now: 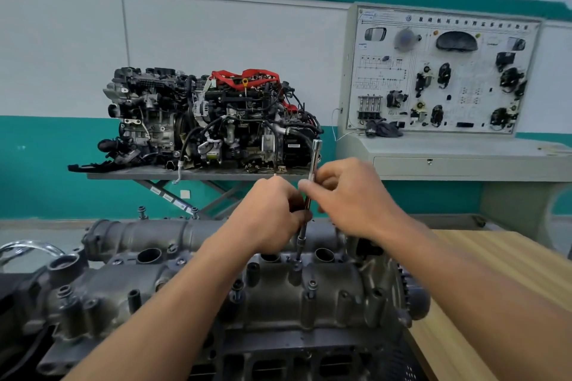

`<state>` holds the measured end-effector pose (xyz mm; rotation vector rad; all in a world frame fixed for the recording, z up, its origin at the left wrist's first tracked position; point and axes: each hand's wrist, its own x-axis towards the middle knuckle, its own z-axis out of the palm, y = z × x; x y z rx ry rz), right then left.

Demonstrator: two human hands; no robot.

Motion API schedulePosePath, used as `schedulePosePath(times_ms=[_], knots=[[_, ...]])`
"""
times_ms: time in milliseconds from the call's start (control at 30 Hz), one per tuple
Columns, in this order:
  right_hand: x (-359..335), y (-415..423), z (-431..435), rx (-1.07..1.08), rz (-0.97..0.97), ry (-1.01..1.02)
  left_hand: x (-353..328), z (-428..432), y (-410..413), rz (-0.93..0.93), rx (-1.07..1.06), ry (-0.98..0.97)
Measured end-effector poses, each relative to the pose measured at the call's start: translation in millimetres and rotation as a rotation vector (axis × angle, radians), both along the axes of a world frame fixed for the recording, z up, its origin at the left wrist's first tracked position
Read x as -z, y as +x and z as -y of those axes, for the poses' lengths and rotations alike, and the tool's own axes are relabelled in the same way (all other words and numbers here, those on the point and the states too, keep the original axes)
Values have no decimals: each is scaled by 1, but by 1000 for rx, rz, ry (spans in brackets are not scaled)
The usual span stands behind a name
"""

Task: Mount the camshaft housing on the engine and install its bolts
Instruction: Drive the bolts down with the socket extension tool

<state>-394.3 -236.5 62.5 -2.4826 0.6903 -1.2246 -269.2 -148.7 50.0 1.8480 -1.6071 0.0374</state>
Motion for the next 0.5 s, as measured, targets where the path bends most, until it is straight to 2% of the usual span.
schedulePosePath(times_ms=[133, 233, 333, 400, 500], knots=[[-50, -20, 10, -85, -227, -172, 0, 0, 1, 13, 18, -12], [-76, -24, 13, -53, -576, -504, 0, -1, 1, 37, 37, -10], [-92, -23, 12, -68, -769, -719, 1, -2, 3, 49, 60, -6], [-98, -19, 13, -118, -778, -712, 1, -2, 5, 47, 62, -4], [-95, -14, 14, -201, -728, -552, 3, -2, 2, 35, 52, -4]])
